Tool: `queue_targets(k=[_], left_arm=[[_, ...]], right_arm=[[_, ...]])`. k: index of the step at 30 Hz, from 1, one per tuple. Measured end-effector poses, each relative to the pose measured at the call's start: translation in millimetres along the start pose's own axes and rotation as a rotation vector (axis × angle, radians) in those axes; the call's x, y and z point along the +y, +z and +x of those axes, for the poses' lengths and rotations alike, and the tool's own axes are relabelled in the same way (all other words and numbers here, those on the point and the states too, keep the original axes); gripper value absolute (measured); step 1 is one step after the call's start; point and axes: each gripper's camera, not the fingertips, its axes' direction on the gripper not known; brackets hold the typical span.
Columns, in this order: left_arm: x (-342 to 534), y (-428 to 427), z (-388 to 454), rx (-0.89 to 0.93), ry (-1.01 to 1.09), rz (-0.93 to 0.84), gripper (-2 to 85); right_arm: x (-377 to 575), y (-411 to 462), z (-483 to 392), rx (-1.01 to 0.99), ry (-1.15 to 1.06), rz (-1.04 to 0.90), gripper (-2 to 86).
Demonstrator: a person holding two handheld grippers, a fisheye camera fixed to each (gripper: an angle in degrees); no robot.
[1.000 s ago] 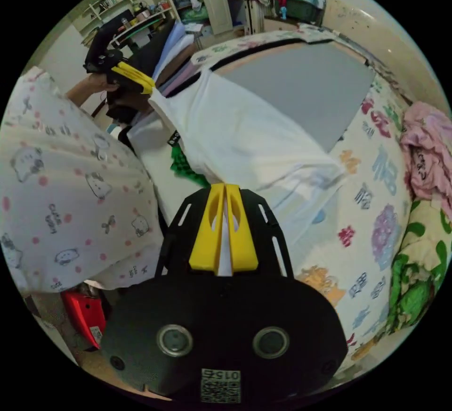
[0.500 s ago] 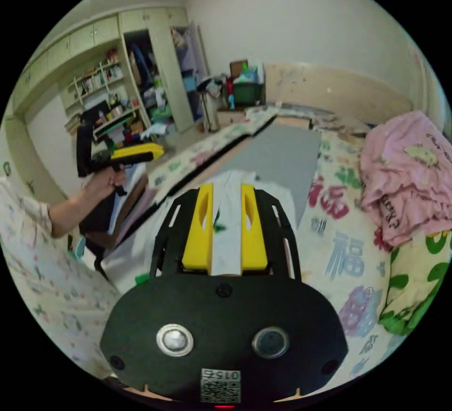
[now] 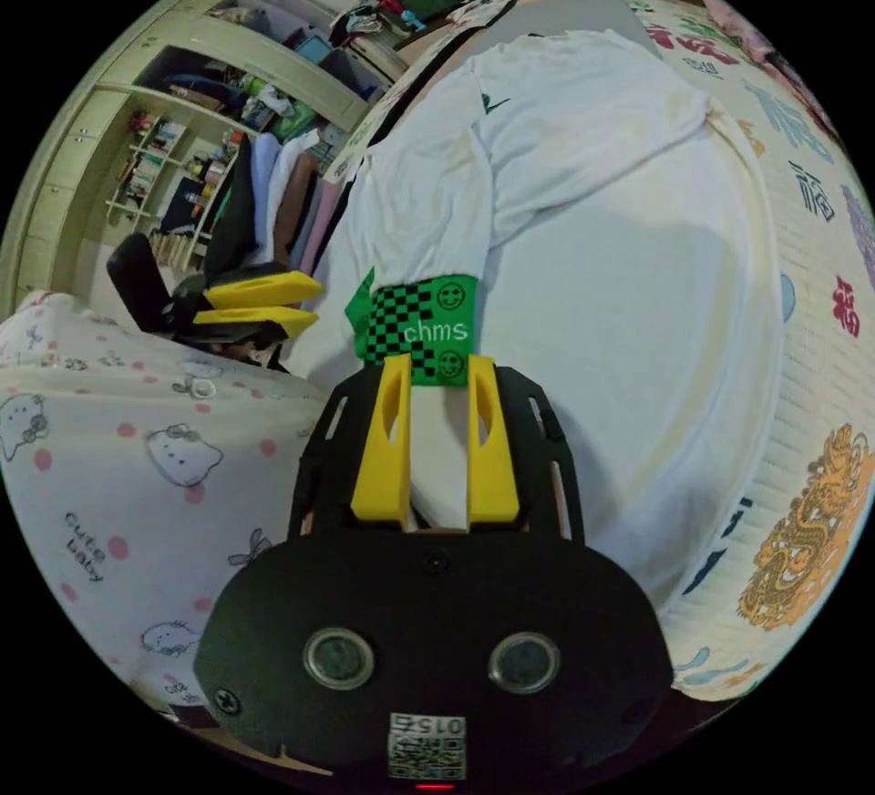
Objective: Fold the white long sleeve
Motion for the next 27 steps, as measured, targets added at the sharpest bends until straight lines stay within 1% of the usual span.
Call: queue_targets(k=[2, 5, 9, 13, 16, 18, 22, 25, 27], left_arm=[[-2, 3, 5, 0.006, 0.022, 0.004, 7.7], [2, 1, 9, 0.021, 0.048, 0.029, 7.8], [13, -3, 6, 0.059, 0.037, 0.041, 8.1], [24, -5, 3, 0.058, 0.024, 0.046, 8.4], [28, -6, 6, 0.045, 0.040, 0.023, 9.1], [30, -8, 10, 0.038, 0.055, 0.025, 9.4], [36, -10, 13, 0.043, 0.058, 0.047, 9.9], [38, -11, 20, 0.013, 0.074, 0.039, 10.4], [40, -16, 26, -0.017, 0.084, 0.051, 10.8]], right_arm=[[0, -3, 3, 0.009, 0.028, -0.001, 7.2], [5, -12, 8, -0.031, 0.046, -0.006, 5.2], [24, -21, 3, 0.028, 0.009, 0.043, 7.0], [35, 1, 2, 0.038, -0.014, -0.041, 7.2], [50, 5, 1, 0.082, -0.003, -0.003, 7.0], [63, 10, 3, 0.085, -0.006, -0.001, 8.4], [78, 29, 10, 0.037, -0.004, -0.028, 7.8], [91, 37, 11, -0.029, 0.043, -0.020, 3.1], [105, 30, 4, -0.192, 0.044, 0.072, 1.8]])
